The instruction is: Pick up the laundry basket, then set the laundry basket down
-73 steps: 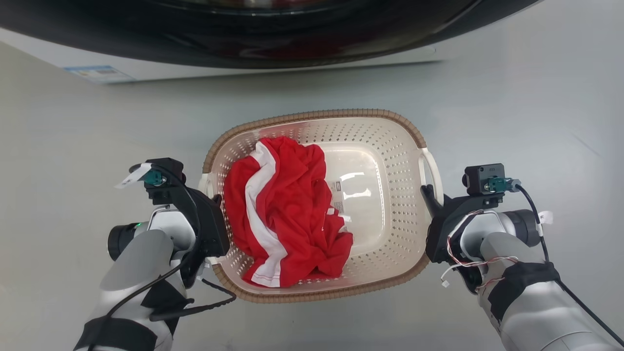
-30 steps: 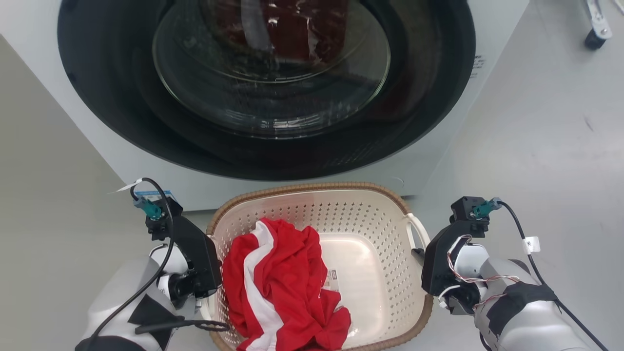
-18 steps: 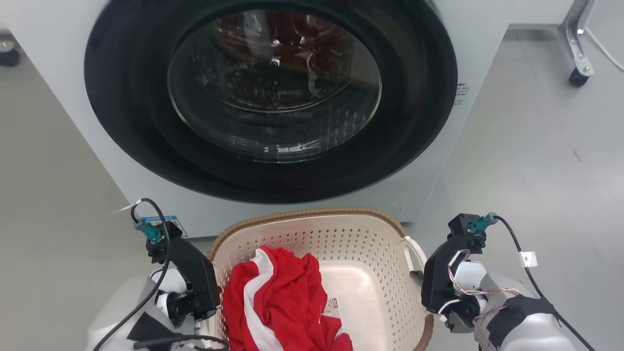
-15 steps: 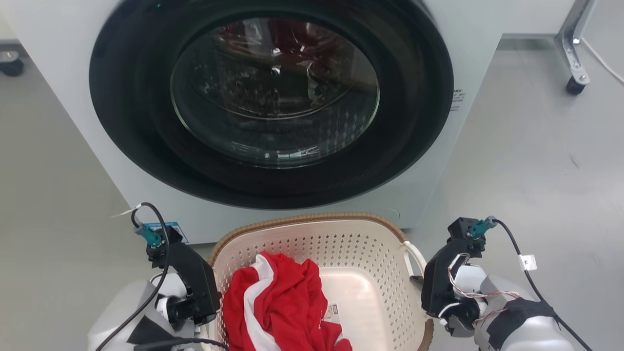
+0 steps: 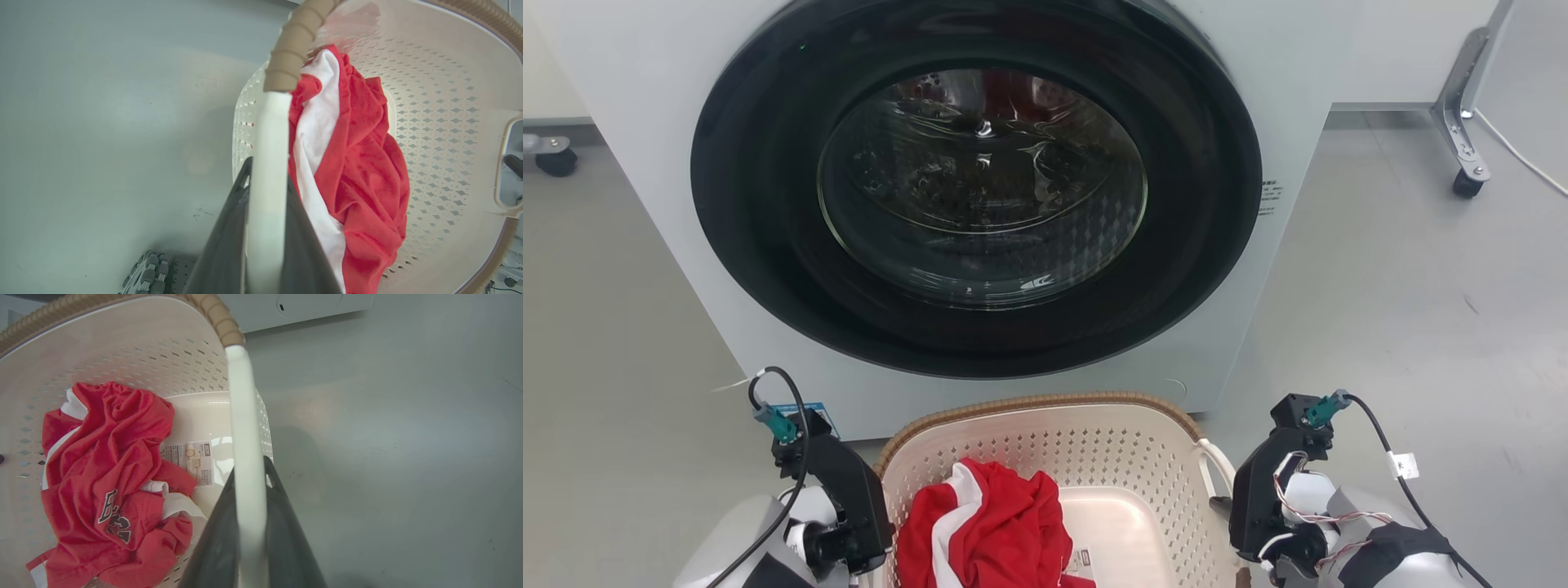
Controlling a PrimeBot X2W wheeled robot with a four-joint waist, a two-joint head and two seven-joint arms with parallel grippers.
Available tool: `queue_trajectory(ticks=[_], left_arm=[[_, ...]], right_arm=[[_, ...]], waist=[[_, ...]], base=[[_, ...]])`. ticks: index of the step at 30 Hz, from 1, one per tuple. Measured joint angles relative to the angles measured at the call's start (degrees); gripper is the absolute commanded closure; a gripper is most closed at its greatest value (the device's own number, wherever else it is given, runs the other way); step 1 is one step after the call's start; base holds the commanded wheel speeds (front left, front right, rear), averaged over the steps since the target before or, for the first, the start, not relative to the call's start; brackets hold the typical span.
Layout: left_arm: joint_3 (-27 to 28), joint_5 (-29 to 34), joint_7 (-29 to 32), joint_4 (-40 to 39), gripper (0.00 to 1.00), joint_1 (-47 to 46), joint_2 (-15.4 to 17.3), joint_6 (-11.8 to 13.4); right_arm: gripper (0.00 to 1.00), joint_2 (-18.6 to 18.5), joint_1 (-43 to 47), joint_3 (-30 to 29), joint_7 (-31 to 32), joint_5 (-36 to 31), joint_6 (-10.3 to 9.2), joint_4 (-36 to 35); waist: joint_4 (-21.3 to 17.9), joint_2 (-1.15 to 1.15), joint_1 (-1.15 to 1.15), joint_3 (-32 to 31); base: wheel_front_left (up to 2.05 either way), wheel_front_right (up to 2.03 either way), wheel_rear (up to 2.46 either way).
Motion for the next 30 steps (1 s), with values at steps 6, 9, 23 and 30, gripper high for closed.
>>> queue_trajectory(ticks=[6,9,23,30], left_arm=[[-0.05,-0.34,0.07,0.13,1.0,0.94,-0.12,0.0],[-0.07,-0.34,0.05,0.13,1.0,0.95,-0.12,0.0],[-0.3,-0.49,-0.3,0.29,1.0,0.99,-0.11,0.0],[-0.36,-0.52,-0.54,0.33,1.0,1.01,-0.1,0.0]], right_arm=[[1.0,0.01,0.51,0.23,0.27,0.59,0.0,0.36],[1.0,0.01,0.56,0.22,0.27,1.04,0.0,0.38],[1.0,0.01,0.62,0.76,0.24,2.05,-0.01,0.31],[1.0,0.01,0.62,0.93,0.23,2.16,-0.01,0.31]], waist=[[-0.16,0.0,0.0,-0.5],[-0.14,0.01,0.0,-0.58],[0.28,0.01,0.0,-0.53],[0.51,0.01,0.0,-0.39]], base=[[0.0,0.0,0.0],[0.0,0.0,0.0],[0.0,0.0,0.0],[0.0,0.0,0.0]])
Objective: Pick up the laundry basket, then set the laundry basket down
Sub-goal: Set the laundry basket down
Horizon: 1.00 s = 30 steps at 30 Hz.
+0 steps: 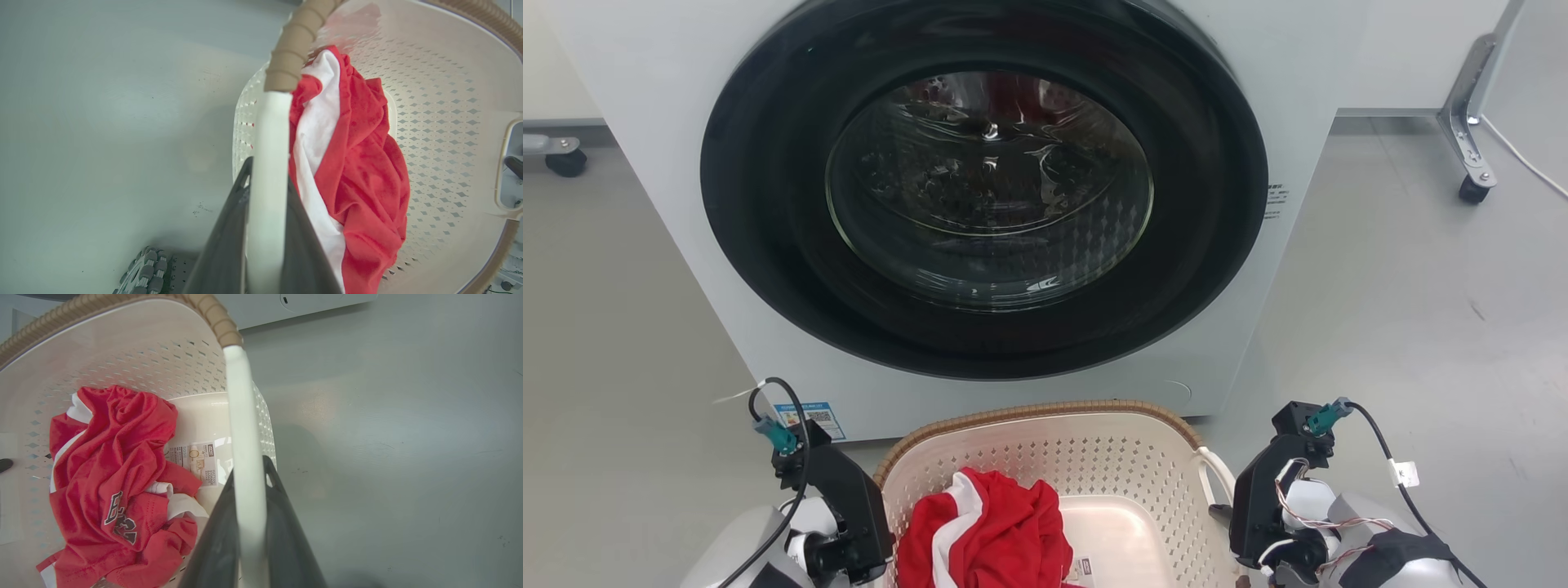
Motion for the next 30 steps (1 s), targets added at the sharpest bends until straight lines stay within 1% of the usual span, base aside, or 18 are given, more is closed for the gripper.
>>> queue_trajectory(ticks=[16,21,30], left_arm=[[-0.79,-0.9,-2.8,-0.32,1.0,0.01,0.22,0.0],[-0.94,-0.44,-5.16,-0.76,1.0,-0.08,0.47,-0.05],[-1.29,1.31,-11.63,-1.88,1.0,-1.85,0.45,0.02]], right_arm=[[1.0,-0.05,-0.04,0.94,-1.22,0.92,-0.01,-0.75],[1.0,-0.05,-0.58,1.41,-2.59,0.91,-0.02,-1.29],[1.0,-0.07,-2.3,1.43,-7.23,0.56,-0.01,-1.68]], waist=[[0.01,0.0,0.0,0.73],[-0.24,0.0,0.0,1.76],[-0.59,0.0,0.0,5.14]], base=[[0.0,0.0,0.0],[0.0,0.0,0.0],[0.0,0.0,0.0]])
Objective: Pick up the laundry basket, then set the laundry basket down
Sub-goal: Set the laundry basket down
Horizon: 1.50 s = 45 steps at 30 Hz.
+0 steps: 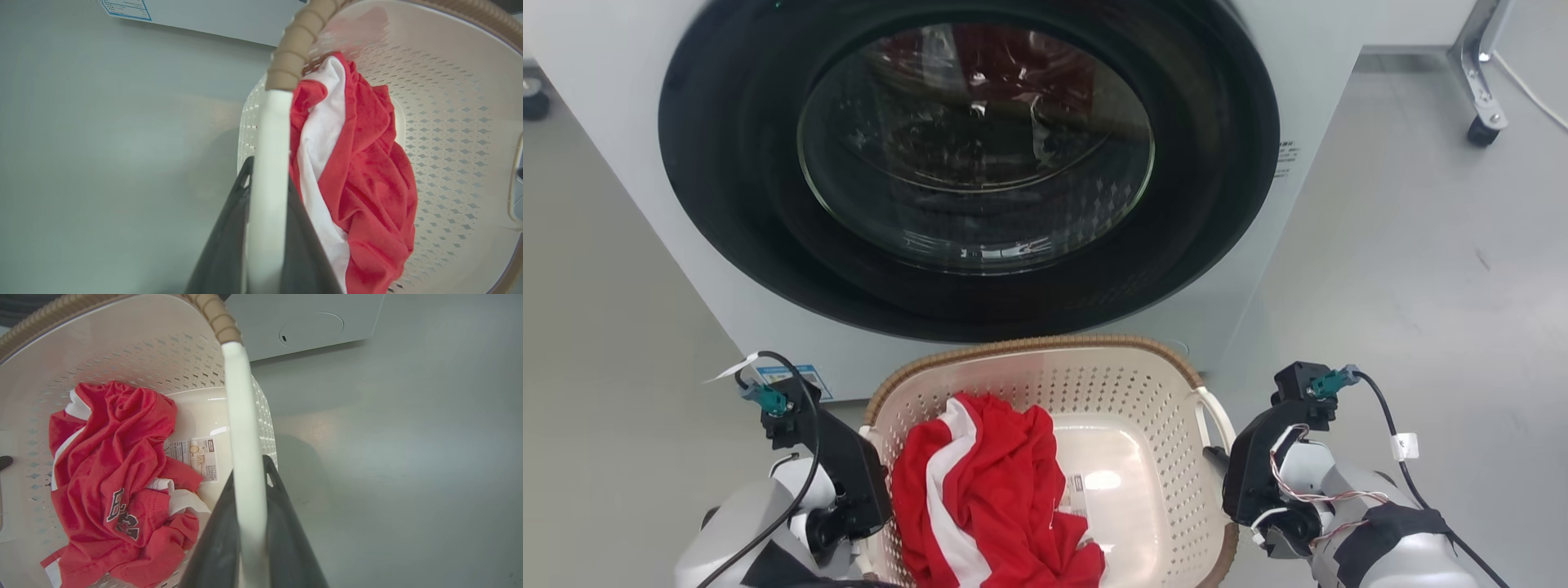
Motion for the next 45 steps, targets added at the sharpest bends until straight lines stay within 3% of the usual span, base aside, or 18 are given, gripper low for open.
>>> queue_trajectory(ticks=[16,45], left_arm=[[-1.63,2.96,-10.84,-0.59,1.0,-1.57,-0.87,0.08],[-2.83,4.81,-22.67,-0.91,1.0,-4.19,-1.16,0.07]], right_arm=[[1.0,-0.31,-1.47,1.05,-6.51,-1.26,-0.18,-0.13],[1.0,-0.74,-5.44,3.23,-15.38,-2.48,-1.9,-1.35]], waist=[[0.31,0.0,0.0,7.92],[1.15,0.0,0.01,26.27]], base=[[0.0,0.0,0.0],[0.0,0.0,0.0]])
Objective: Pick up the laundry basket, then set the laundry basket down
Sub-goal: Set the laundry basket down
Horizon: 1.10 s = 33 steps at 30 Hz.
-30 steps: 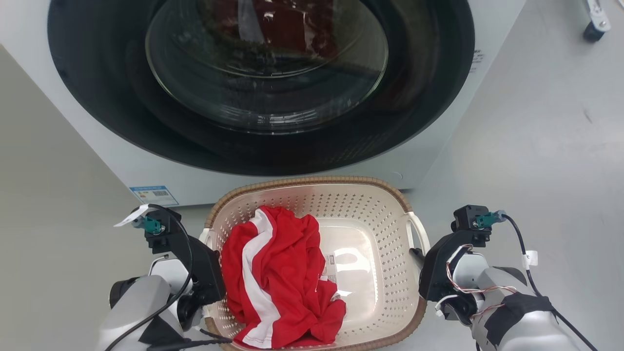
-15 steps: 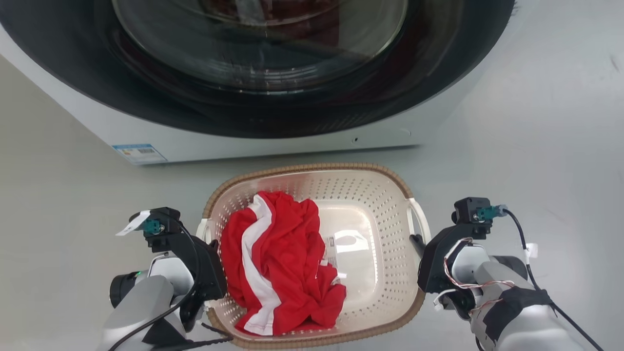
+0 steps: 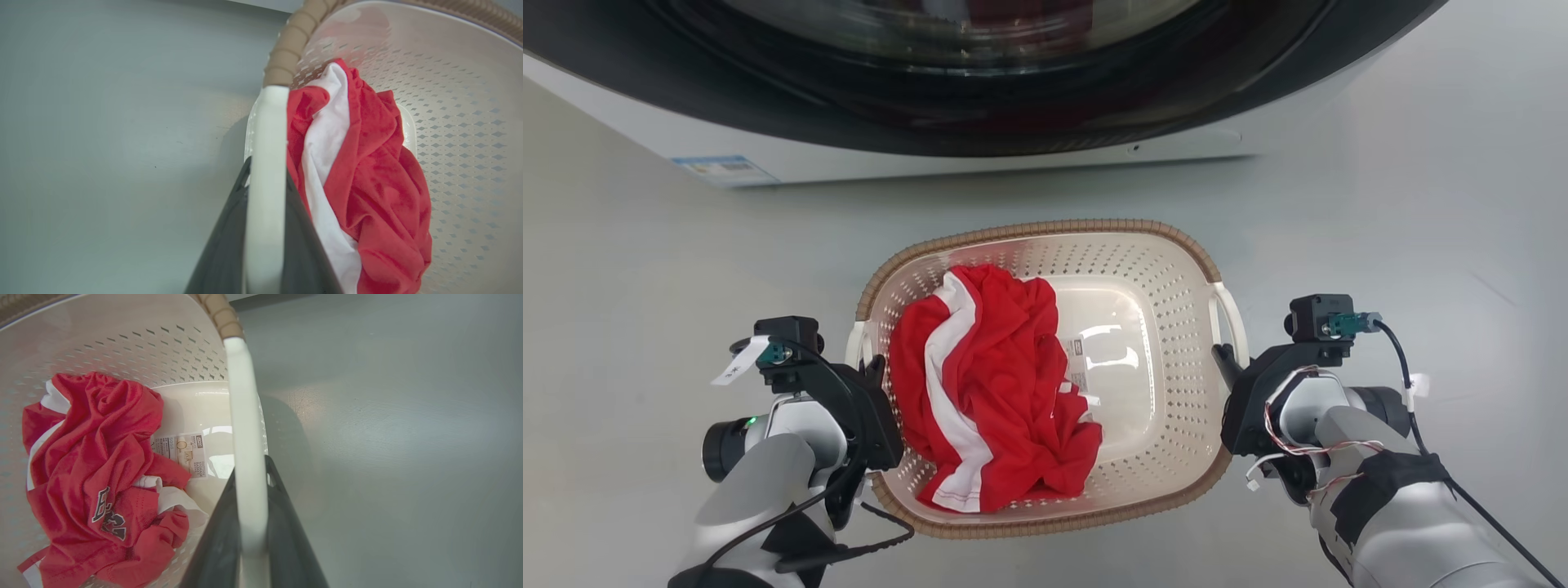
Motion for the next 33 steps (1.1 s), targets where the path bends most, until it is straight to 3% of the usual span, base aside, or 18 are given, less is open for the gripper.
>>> queue_trajectory(ticks=[33], left_arm=[[-0.73,0.58,-6.75,1.13,1.0,-2.93,-0.94,0.0]], right_arm=[[1.0,-0.23,-3.69,1.75,-7.46,-2.72,-0.29,2.12]], waist=[[0.31,0.0,-0.01,12.31]], base=[[0.0,0.0,0.0]])
